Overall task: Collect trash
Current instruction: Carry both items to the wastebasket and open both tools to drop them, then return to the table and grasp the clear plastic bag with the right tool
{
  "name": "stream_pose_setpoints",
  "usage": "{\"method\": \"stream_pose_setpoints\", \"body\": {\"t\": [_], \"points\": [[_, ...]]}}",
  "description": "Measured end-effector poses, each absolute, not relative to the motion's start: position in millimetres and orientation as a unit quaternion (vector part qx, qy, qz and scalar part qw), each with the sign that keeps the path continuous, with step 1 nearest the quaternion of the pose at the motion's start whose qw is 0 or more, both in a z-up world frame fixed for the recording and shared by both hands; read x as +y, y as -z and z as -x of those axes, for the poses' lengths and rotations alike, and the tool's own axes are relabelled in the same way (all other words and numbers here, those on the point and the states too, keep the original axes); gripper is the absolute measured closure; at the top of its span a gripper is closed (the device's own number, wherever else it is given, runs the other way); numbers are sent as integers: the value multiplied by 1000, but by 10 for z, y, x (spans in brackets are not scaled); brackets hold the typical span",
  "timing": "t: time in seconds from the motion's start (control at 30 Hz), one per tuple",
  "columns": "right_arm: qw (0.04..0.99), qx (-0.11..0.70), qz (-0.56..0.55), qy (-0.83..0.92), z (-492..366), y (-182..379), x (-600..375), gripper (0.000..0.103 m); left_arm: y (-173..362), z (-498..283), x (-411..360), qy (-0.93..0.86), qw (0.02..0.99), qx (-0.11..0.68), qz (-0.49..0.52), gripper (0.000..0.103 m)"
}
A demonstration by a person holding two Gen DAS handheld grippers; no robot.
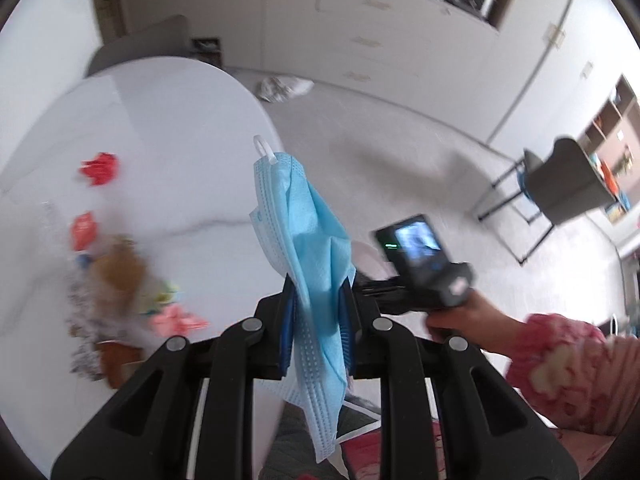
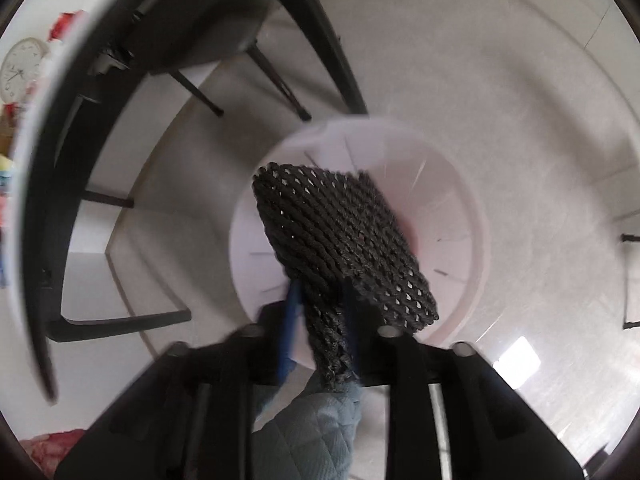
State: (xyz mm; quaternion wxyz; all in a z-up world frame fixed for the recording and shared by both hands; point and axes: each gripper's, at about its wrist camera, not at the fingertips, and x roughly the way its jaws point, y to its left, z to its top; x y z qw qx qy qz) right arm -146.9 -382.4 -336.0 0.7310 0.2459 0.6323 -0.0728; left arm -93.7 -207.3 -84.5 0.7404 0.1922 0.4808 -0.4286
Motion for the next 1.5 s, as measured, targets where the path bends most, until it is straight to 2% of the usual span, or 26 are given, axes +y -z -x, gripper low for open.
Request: {"method": "stream_pose_setpoints", "body": {"t": [0.03,0.07,0.27,0.43,0.53,0.6,0.67,0.77,0.83,1.03,1.17,1.33,1.5], "points": [[724,642,-245,71,1460,3460,-3820,50,917,974,-2179,431,733,488,-197,84],[721,645,-241,74,1442,3481,-3810,42,981,994,-2244,433,727,494,-199,84],[742,616,-244,103,1767,3194,-4126,17,1522,1052,-2744,428,695,534,-222,84],[755,586,-251,157,2124,2842,-4495,12,1992,1082,-3064,414,678,558,-241,83],[756,575,-259,176,2253,2755,-4651,11,2243,1100,-3152,398,670,573,-253,65],[756,569,-264,187,2311,2732,-4700,11,2389,1092,-3198,386,669,581,-257,47],[756,564,-271,192,2323,2719,-4715,11,2475,1094,-3216,381,666,586,-259,42],[755,561,-278,195,2318,2740,-4718,11,2509,1076,-3198,374,670,584,-263,28],[755,559,-281,194,2303,2726,-4712,11,2477,1069,-3166,372,675,581,-262,24],[768,549,-270,189,2269,2472,-4680,11,2072,1033,-3034,378,696,556,-252,24],[800,520,-248,171,2100,2010,-4528,11,1414,983,-2805,377,733,524,-214,14],[851,462,-206,139,1824,1279,-4175,6,509,777,-2201,350,793,469,-171,12],[889,414,-169,99,1510,737,-3799,3,-40,545,-1506,290,849,421,-131,7]]}}
